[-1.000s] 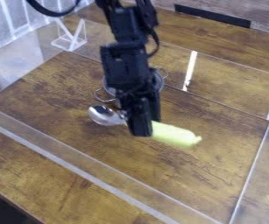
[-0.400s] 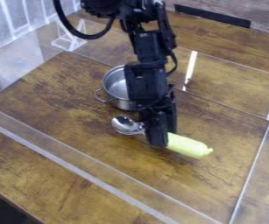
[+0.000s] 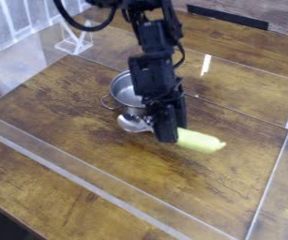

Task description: Move the green spoon to the right

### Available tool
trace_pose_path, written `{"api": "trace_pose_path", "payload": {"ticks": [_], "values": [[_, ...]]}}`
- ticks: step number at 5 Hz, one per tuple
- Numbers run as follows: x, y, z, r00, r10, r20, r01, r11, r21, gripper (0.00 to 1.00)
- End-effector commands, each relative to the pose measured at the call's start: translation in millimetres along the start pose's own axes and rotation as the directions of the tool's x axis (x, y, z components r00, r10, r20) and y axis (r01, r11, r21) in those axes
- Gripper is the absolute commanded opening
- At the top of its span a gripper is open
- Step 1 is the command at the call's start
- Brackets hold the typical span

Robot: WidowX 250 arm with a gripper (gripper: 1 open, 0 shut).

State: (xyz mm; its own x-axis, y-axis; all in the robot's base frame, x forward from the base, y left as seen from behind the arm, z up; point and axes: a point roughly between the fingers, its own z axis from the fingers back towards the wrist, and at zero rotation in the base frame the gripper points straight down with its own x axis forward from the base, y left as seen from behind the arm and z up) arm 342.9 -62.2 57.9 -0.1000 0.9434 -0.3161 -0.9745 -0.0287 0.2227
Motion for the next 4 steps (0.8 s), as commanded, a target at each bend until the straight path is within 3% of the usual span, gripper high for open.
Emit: {"api": "trace_pose_path", "payload": {"ticks": [1, 2, 3, 4], "values": [[-12.3, 12, 18.3, 0.998, -0.067, 0.001, 0.067, 0.997, -0.037, 0.0], [-13.6, 25, 21.4, 0.996, -0.086, -0.001, 0.086, 0.996, -0.032, 0.0], [-38.7, 15, 19.6, 0.989, -0.144, 0.02, 0.145, 0.989, -0.022, 0.0], [-76.0, -2, 5.0, 0.97, -0.241, 0.039, 0.241, 0.971, -0.001, 0.0]]}}
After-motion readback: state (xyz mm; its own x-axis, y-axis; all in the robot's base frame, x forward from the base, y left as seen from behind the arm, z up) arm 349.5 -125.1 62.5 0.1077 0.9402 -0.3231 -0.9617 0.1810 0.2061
